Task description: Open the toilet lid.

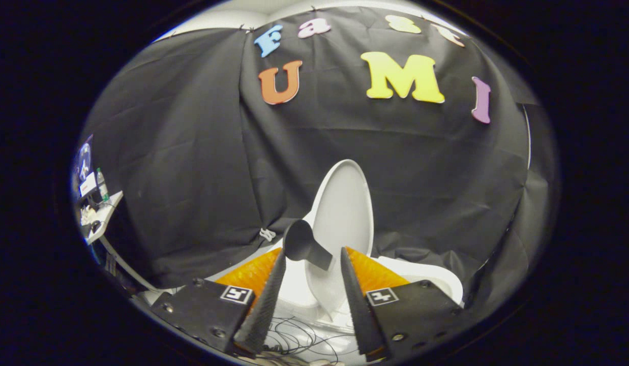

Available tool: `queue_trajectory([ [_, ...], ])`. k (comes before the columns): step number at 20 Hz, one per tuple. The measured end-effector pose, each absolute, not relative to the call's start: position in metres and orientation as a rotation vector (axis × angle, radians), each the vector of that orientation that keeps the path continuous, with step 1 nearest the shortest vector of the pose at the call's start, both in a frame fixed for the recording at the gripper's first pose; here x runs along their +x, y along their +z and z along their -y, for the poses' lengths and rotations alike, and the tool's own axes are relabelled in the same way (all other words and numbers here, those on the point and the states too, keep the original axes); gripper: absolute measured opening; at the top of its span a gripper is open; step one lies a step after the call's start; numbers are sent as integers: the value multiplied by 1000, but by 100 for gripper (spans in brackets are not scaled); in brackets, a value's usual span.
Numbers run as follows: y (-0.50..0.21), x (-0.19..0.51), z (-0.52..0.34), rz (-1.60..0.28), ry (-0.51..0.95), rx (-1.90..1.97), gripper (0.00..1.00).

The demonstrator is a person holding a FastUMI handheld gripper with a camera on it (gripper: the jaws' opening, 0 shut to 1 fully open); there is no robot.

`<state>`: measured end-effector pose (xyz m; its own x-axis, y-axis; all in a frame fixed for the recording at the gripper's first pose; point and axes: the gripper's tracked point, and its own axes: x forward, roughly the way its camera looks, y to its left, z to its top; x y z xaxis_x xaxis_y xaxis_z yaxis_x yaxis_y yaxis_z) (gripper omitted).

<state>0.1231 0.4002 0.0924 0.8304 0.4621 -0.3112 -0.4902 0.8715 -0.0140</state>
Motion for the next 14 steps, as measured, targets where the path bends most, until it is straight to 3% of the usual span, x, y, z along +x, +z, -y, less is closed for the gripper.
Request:
queue_trajectory([
  [9,89,86,-236,-118,416,-38,71],
  [14,63,57,-157,-107,308,1,93],
])
